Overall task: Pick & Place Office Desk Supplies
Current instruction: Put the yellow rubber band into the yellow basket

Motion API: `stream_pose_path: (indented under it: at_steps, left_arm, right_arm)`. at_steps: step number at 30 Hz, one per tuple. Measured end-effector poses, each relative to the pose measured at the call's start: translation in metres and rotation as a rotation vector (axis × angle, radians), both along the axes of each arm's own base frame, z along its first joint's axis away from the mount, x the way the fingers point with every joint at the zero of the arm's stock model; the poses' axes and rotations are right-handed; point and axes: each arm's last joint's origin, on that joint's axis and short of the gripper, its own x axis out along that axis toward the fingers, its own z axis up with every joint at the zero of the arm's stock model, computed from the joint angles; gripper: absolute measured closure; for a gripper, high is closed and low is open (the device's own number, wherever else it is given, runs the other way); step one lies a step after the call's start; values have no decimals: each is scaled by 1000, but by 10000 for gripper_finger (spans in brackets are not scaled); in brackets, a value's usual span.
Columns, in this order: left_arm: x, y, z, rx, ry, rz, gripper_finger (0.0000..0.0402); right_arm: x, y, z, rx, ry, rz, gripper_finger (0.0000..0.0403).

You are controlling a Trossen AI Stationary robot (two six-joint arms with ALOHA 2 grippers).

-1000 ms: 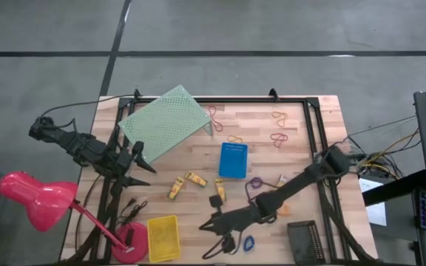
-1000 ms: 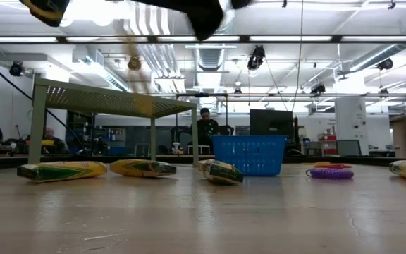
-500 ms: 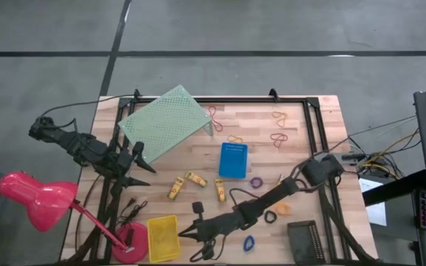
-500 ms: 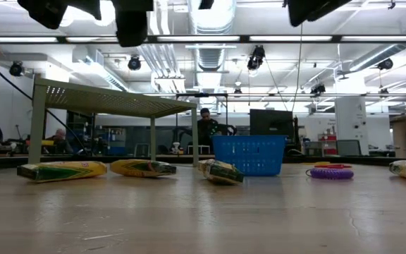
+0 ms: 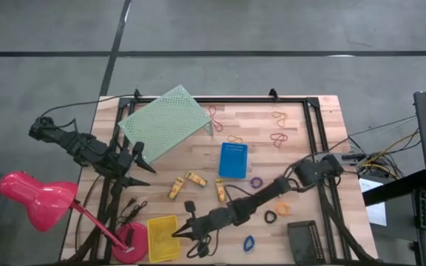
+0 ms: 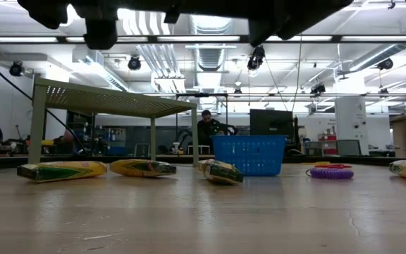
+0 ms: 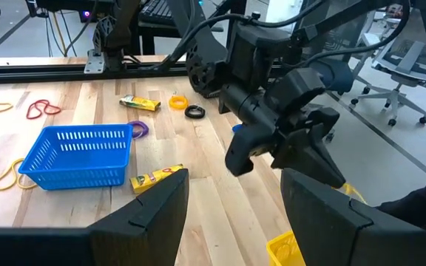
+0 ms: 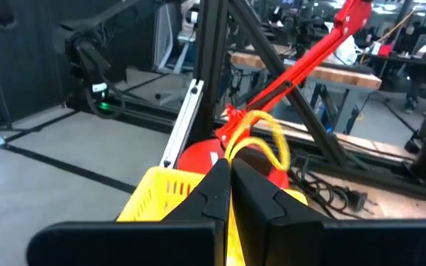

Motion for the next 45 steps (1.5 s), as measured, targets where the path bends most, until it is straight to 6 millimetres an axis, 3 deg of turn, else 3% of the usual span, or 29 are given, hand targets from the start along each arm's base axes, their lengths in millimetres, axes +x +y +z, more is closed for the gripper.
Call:
stream_pose_path:
  at_steps: [7,17,32,40,45]
  left_arm:
    - [0,0,0,1,2,0,181]
    - [0,0,-1,3,7,0,181]
    - [-1,0,-2,10,21,0,181]
    - [-1,0,-2,10,21,0,181]
    - [-1,0,-2,11,23,0,181]
  right_arm:
    - [13,-9,5,8,-21,104,394]
    - [35,-15,-3,49,-28,169,394]
    - [40,-13,-13,-56,316,160,394]
    - [42,-13,-3,-132,413,169,394]
    - [42,-12,-3,-217,382,214,394]
